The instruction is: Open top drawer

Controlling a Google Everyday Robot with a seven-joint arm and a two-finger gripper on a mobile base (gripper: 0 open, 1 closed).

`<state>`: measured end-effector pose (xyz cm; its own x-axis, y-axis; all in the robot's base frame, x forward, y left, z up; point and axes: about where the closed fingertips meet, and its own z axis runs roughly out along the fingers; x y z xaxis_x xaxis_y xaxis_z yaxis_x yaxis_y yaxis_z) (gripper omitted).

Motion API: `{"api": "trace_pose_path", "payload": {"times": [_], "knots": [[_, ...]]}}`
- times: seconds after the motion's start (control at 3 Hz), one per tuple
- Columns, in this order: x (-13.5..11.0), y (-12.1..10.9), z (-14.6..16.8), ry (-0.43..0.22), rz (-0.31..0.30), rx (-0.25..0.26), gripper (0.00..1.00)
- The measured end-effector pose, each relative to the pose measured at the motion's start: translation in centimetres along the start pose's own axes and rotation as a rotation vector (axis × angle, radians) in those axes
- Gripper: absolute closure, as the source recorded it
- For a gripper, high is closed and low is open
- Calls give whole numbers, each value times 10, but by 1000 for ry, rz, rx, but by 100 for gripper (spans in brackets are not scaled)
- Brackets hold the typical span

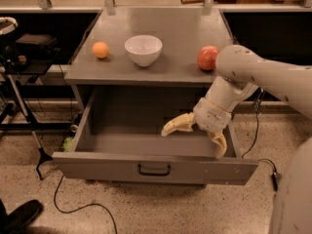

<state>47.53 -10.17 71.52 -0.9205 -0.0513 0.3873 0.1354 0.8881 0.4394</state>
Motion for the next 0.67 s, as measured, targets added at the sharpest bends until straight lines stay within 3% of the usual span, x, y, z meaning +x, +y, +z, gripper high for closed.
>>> {"api": "trace_pose_path", "payload": {"times": [0.33,0.67], "knots": [[1,0,-2,-4,-2,-1,0],[-6,-3,-7,-83,-46,9,0]]}}
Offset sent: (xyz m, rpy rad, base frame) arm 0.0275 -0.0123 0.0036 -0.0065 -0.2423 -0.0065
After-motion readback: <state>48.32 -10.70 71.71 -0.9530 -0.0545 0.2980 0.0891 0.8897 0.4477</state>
